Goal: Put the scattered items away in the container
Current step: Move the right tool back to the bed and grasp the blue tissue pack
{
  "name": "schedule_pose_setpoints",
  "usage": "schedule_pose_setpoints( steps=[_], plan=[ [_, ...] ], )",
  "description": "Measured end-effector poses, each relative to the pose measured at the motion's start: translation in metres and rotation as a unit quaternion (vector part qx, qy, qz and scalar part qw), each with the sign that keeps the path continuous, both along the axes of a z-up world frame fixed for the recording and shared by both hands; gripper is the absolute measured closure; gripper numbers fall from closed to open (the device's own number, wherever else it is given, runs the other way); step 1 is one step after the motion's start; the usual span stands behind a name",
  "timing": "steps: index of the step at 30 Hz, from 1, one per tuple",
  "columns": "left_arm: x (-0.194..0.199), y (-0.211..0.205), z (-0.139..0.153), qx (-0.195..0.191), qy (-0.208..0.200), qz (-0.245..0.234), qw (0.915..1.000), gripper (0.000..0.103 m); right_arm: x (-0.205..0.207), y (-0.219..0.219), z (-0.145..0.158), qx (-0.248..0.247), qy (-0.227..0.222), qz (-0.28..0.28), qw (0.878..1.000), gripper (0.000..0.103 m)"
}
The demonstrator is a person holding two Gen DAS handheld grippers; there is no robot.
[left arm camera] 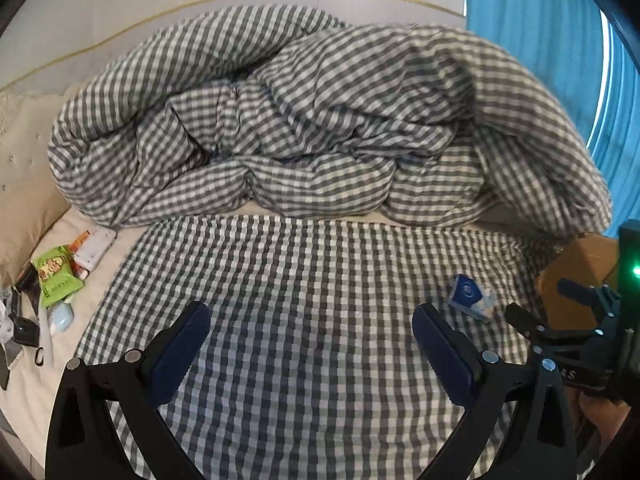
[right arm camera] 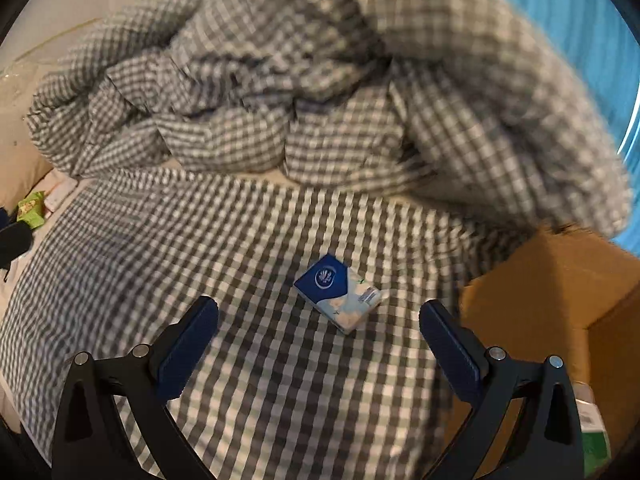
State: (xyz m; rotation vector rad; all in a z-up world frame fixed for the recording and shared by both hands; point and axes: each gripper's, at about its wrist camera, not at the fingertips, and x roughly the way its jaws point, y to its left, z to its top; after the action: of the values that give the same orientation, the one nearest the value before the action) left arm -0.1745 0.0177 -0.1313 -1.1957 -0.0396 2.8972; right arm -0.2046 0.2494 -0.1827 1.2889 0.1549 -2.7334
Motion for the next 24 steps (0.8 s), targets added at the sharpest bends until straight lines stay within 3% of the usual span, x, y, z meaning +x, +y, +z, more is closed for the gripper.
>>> schedule_pose_setpoints(
  steps=[3,9,18,24],
  plan=[
    [-0.012,0.002,-0.012,0.005,-0.01,-0.002,0.9999,0.0,-0.024,0.006,-0.026,-0.011,-0.03,0.008,0.999,0.002],
    [-0.033,0.008,-0.034,-0.001,-0.025,-0.009,0.9997,0.0,-0.06,0.014,-0.06,0.022,-0.053,0.0,0.998,0.002],
    [-0.048,0.002,-0.058,0.004,-0.047,-0.004,0.9989,0.0,-0.08,0.01,-0.098,0.014,-0.084,0.007,0.996,0.003],
    [-0.048,-0.001,-0.061,0.0,-0.049,-0.003,0.9988,0.0,-0.076,0.011,-0.104,-0.007,-0.08,0.001,0.997,0.031]
  ],
)
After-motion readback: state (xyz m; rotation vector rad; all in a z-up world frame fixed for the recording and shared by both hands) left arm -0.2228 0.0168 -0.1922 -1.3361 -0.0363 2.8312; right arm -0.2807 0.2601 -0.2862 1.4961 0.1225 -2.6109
